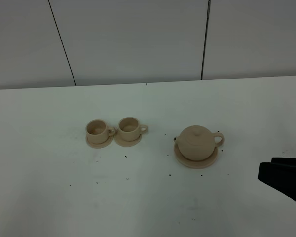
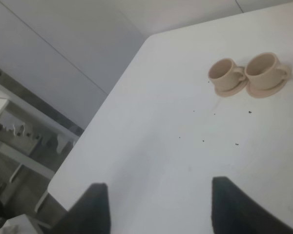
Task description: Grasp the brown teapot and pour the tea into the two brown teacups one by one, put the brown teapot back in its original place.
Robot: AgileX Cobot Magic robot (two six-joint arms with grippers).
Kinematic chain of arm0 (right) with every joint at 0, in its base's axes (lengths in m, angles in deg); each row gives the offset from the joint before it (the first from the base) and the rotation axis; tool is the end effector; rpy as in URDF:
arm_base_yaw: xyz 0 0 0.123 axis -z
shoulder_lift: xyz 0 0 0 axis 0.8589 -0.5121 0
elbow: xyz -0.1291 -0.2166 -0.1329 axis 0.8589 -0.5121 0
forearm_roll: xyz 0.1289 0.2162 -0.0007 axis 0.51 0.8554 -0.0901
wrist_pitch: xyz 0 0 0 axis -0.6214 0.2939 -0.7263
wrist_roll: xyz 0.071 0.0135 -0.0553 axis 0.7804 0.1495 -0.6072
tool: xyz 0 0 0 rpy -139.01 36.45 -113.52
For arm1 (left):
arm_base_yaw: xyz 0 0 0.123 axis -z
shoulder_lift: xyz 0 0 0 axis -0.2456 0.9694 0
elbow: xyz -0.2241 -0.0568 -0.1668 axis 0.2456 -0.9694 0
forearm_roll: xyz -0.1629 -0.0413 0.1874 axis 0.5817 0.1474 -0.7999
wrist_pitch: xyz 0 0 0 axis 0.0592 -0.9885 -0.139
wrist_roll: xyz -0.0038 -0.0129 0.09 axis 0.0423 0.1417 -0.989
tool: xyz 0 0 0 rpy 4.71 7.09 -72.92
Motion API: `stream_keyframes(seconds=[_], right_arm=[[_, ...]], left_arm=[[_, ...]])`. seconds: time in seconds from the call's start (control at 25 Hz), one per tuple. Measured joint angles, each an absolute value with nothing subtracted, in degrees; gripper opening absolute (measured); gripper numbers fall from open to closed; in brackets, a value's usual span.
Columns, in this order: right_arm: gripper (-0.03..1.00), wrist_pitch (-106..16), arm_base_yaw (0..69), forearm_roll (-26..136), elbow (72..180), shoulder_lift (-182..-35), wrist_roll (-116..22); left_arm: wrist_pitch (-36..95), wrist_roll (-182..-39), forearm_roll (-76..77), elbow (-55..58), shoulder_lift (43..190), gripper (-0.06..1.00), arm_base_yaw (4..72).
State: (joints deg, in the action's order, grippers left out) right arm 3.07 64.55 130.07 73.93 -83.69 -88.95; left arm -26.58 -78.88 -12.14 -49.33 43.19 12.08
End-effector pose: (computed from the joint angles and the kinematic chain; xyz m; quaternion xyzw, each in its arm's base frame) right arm 0.1394 0.0636 0.2944 -0.1325 0.7743 0.4337 0.4414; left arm -0.0059 -0.0020 0.2802 0.0027 0.8454 0.0103 0.5341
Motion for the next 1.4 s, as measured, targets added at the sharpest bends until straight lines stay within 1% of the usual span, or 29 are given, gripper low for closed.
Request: stream_keyframes(seconds=[0.4, 0.84, 1.16, 1.4], right_arm=[[0.45, 0.8, 64.6, 130.1, 73.9, -83.7, -89.0], [0.45, -8.7, 64.6, 130.3, 73.9, -83.7, -88.9], [0.45, -21.6, 64.6, 135.2, 74.0, -83.8, -91.4], [0.45, -22.0, 64.6, 137.8, 77.8, -88.6, -95.6]], left_arm=[[-26.6, -78.9, -12.1, -49.3, 43.2, 0.53, 12.1], [-26.6, -79.1, -12.1, -49.3, 43.2, 0.53, 12.1], [-26.6, -79.1, -12.1, -49.3, 43.2, 0.53, 12.1], [-26.6, -79.1, -12.1, -49.3, 43.2, 0.53, 12.1]])
